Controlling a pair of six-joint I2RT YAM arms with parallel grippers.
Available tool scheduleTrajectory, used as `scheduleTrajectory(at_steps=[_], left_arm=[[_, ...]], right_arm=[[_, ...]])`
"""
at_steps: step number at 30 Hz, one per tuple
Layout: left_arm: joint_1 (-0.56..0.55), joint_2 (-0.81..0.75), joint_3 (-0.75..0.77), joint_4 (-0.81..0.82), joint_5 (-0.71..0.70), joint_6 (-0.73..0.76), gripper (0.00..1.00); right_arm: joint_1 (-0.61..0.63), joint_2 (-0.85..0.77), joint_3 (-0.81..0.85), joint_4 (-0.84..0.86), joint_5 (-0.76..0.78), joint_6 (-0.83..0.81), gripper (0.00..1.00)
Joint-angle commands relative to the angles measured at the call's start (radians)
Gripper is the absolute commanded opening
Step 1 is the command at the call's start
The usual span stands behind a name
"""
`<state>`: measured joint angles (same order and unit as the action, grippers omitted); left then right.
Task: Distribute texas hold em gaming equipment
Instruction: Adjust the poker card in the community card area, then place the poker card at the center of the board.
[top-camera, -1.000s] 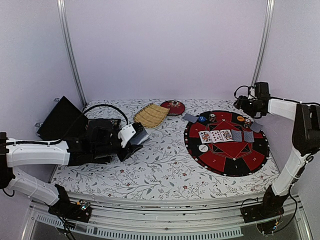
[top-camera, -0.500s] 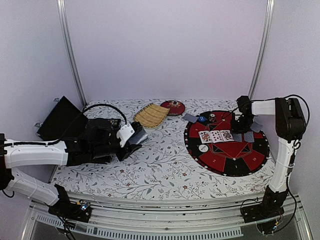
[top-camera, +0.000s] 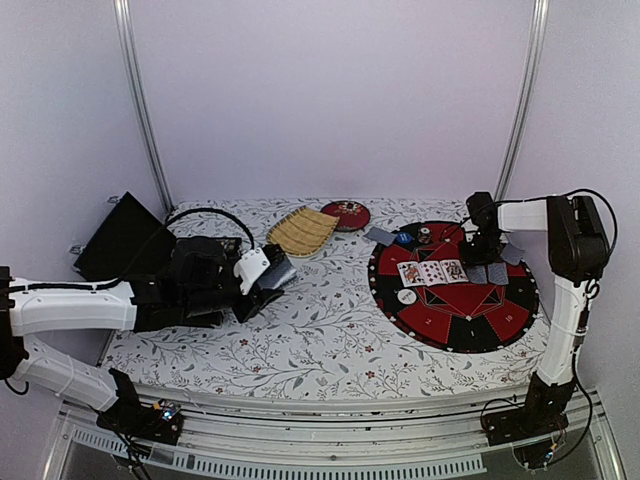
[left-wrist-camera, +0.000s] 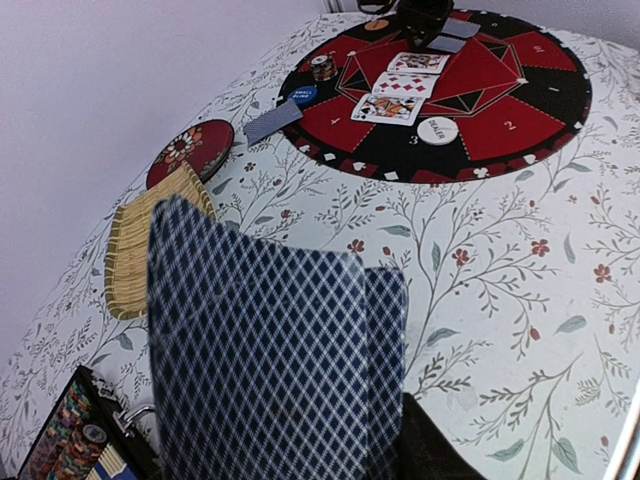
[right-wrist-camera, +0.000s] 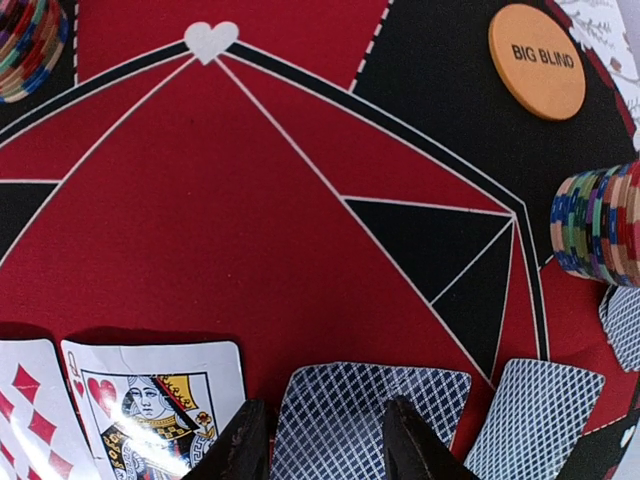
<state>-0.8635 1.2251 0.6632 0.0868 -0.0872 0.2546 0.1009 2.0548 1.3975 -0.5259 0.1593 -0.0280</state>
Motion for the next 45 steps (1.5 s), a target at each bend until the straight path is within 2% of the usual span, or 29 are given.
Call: scheduleTrajectory(at_steps=[1,7,12,18,25,28,31,34,36,38,40,42,45], left_arm=[[0.013,0.009,0.023,0.002,0.011,0.001,0.45],[0.013,0.065,0.027,-0.013,0.089,-0.057,0.45],[0.005,0.134,-0.007,0.026,0.211,-0.13,0.46],[-0.003,0.295,-0.011,0.107,0.294,-0.125,0.51],[-0.015,0.497,0.074,0.089,0.377,-0.088,0.54],[-0.017,0.518,0.087,0.077,0.393,-0.084,0.6],[-0.017,0.511,0.086,0.063,0.391,-0.075,0.74],[-0.021,0.491,0.088,0.032,0.345,-0.061,0.97],[-0.026,0.453,0.093,0.004,0.29,-0.048,0.98],[-0.029,0.389,0.107,-0.032,0.246,-0.036,0.98],[-0.029,0.298,0.133,-0.065,0.256,-0.02,0.98],[-0.029,0.174,0.15,-0.04,0.281,-0.006,0.98],[0.002,0.058,0.152,0.072,0.197,-0.041,0.98]], right_arm=[[0.023,-0.012,-0.013,-0.03,0.064,-0.07,0.43],[0.063,-0.101,0.006,-0.053,0.138,-0.074,0.49],[0.067,-0.264,0.004,-0.032,0.044,-0.052,0.52],[0.119,-0.375,-0.003,-0.027,-0.112,-0.082,0.55],[0.179,-0.42,0.006,-0.04,-0.126,-0.095,0.55],[0.181,-0.429,0.011,-0.044,-0.132,-0.096,0.55],[0.181,-0.438,0.014,-0.043,-0.146,-0.094,0.57],[0.182,-0.45,0.017,-0.036,-0.157,-0.091,0.61],[0.182,-0.464,0.015,-0.022,-0.163,-0.088,0.68],[0.182,-0.49,0.007,0.004,-0.183,-0.078,0.81],[0.181,-0.527,-0.019,0.062,-0.202,-0.072,0.99],[0.179,-0.582,-0.062,0.146,-0.211,-0.069,0.99],[0.152,-0.671,-0.165,0.306,-0.208,-0.053,0.99]])
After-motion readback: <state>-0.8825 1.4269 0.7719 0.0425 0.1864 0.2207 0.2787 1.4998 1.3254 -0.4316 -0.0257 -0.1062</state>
